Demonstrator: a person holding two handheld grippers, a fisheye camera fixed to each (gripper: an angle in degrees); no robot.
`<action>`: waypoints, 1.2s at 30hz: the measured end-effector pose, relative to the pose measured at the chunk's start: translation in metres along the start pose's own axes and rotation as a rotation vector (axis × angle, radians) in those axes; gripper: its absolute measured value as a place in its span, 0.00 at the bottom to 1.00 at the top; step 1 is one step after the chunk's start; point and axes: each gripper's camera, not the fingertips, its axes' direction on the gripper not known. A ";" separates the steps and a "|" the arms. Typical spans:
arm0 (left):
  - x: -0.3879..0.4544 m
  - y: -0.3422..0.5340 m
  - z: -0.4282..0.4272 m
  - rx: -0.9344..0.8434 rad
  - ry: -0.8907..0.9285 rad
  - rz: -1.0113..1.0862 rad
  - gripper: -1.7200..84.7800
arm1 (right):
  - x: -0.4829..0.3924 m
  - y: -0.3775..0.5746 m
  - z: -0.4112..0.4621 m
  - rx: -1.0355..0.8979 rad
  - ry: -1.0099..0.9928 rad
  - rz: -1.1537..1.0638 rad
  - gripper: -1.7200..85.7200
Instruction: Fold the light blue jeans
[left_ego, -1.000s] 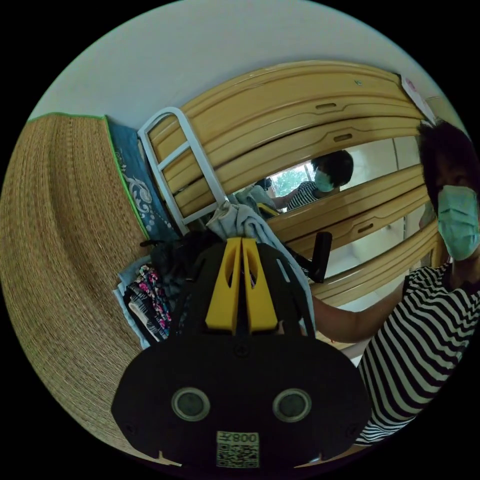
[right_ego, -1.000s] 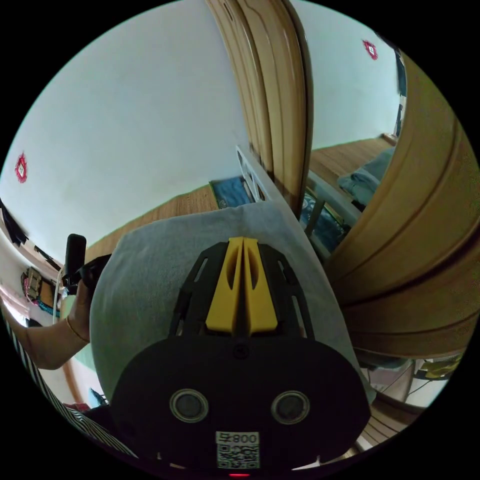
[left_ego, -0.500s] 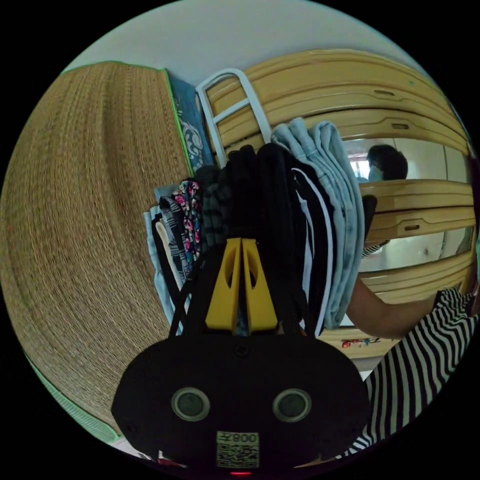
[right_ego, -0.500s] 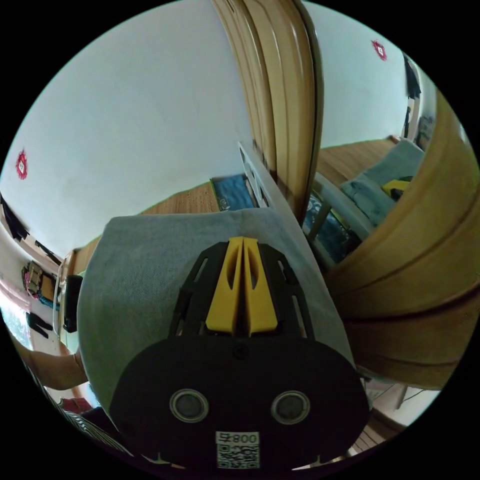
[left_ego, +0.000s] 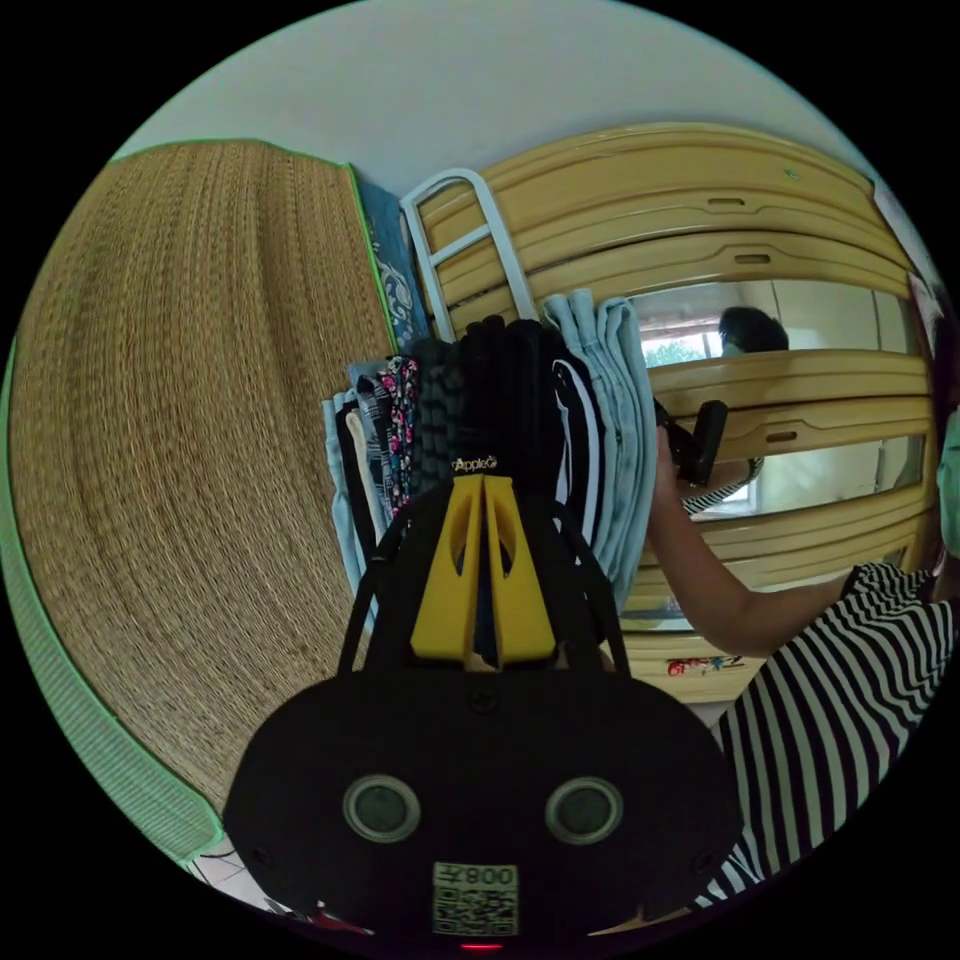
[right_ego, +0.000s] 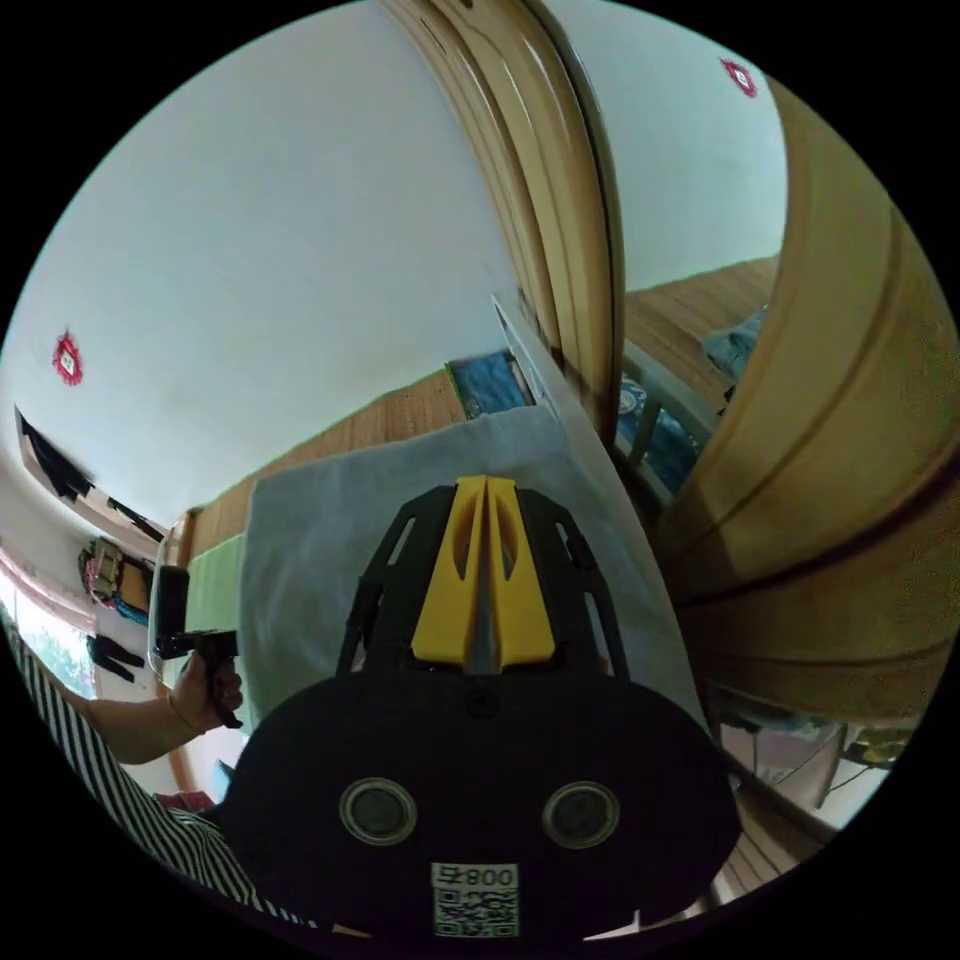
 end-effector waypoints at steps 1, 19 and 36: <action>0.009 0.011 -0.004 -0.005 0.005 0.006 0.02 | -0.011 0.003 -0.012 0.034 -0.011 0.009 0.02; 0.184 0.221 -0.143 0.093 -0.033 0.128 0.02 | -0.211 -0.024 -0.030 -0.085 -0.061 -0.145 0.02; 0.502 0.584 -0.225 0.641 -0.963 -0.155 0.02 | -0.545 0.036 0.019 -0.610 -0.789 -0.896 0.02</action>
